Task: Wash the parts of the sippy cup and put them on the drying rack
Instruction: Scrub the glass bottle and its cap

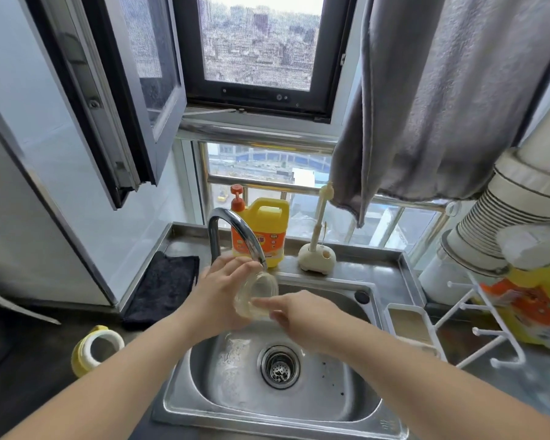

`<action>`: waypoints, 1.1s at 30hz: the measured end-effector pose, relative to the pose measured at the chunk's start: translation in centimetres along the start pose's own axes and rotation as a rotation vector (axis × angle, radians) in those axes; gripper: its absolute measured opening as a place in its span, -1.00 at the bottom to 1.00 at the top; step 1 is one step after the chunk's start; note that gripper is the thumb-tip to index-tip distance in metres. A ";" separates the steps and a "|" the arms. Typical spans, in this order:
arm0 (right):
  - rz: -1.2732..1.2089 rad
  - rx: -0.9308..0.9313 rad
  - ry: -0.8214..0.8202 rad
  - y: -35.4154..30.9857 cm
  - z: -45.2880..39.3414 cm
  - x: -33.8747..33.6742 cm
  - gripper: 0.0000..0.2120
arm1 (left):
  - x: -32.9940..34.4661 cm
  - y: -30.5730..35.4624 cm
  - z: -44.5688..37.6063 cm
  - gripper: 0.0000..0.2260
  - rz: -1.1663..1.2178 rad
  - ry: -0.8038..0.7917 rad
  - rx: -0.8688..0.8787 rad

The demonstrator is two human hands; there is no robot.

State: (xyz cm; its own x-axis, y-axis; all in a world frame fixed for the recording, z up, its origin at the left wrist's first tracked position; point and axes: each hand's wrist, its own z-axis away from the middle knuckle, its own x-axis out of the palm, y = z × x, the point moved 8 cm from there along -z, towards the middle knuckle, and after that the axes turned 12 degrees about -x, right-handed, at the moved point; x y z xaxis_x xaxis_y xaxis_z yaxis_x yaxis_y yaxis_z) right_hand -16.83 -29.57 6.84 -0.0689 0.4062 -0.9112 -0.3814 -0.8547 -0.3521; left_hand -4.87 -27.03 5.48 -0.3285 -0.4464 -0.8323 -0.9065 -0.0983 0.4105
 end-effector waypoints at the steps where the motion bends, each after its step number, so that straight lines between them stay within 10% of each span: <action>1: 0.237 -0.013 0.007 -0.1 0.1 -0.6 -0.47 | 0.3 0.0 -0.1 -0.27 -0.004 -0.044 -0.008; 6: 0.704 -0.171 0.138 -2.3 0.2 -3.4 -0.55 | 1.2 0.3 -0.1 -0.21 -0.090 -0.178 -0.004; 11: 0.550 -0.116 -0.054 -0.4 -0.1 -1.0 -0.39 | 0.0 0.8 -1.1 -0.24 -0.083 -0.037 0.028; 20: -1.034 0.137 0.020 0.5 0.4 0.8 -0.66 | -1.5 2.2 0.0 -0.47 -0.180 0.289 0.216; 28: 0.412 -0.054 -0.047 -0.5 1.5 -1.5 -0.31 | -0.9 0.4 0.1 -0.25 -0.092 0.169 0.125; 33: 0.528 0.017 0.000 -0.3 0.6 -1.9 -0.27 | -1.8 0.2 -1.1 -0.27 -0.109 0.112 0.110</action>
State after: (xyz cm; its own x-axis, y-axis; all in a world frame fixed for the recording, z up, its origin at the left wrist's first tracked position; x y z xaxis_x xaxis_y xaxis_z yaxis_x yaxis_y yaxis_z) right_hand -17.16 -29.87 8.84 -0.2556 -0.0785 -0.9636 -0.3100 -0.9374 0.1586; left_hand -4.15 -27.22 7.43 -0.2006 -0.5349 -0.8208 -0.9607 -0.0568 0.2719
